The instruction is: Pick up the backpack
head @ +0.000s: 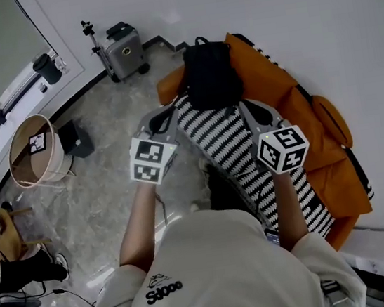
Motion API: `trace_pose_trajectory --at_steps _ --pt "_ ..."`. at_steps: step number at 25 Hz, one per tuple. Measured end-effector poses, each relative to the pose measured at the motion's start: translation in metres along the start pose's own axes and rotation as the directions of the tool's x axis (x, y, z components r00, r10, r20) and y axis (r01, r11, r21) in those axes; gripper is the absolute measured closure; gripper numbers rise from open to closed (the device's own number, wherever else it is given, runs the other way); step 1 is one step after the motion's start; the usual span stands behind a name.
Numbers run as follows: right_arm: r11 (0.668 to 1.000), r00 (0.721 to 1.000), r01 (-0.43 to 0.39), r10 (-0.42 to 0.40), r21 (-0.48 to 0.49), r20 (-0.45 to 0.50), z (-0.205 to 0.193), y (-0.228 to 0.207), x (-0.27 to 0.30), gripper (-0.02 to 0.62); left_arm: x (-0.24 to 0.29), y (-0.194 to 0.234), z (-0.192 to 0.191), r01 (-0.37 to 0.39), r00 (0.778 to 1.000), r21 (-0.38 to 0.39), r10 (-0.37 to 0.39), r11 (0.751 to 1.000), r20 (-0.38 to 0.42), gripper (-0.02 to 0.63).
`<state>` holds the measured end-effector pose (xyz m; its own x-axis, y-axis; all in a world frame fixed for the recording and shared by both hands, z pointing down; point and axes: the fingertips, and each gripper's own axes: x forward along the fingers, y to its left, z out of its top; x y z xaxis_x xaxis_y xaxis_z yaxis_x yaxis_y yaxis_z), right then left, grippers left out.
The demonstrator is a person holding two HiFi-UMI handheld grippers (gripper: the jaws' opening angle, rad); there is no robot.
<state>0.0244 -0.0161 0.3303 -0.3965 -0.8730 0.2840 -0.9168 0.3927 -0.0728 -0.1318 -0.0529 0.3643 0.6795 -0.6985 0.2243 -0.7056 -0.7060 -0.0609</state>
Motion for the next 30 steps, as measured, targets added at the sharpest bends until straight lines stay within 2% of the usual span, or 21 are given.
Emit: trace_pose_trajectory --at_steps 8,21,26,30 --pt "0.999 0.999 -0.033 0.033 -0.003 0.003 0.009 -0.038 0.050 0.592 0.058 0.027 0.003 -0.002 1.000 0.011 0.002 1.000 -0.020 0.597" --pt "0.999 0.998 -0.032 0.033 -0.022 0.051 0.038 -0.140 0.139 0.592 0.187 0.071 0.017 0.020 0.998 0.010 -0.020 1.000 -0.057 0.597" --pt "0.996 0.996 -0.091 0.091 -0.004 0.018 0.040 -0.163 0.179 0.592 0.228 0.091 0.014 0.024 0.997 -0.016 -0.025 1.000 -0.077 0.597" --pt "0.995 0.995 -0.100 0.100 -0.027 -0.022 0.037 -0.188 0.205 0.592 0.262 0.104 0.011 0.020 0.996 -0.042 -0.024 0.999 -0.088 0.597"
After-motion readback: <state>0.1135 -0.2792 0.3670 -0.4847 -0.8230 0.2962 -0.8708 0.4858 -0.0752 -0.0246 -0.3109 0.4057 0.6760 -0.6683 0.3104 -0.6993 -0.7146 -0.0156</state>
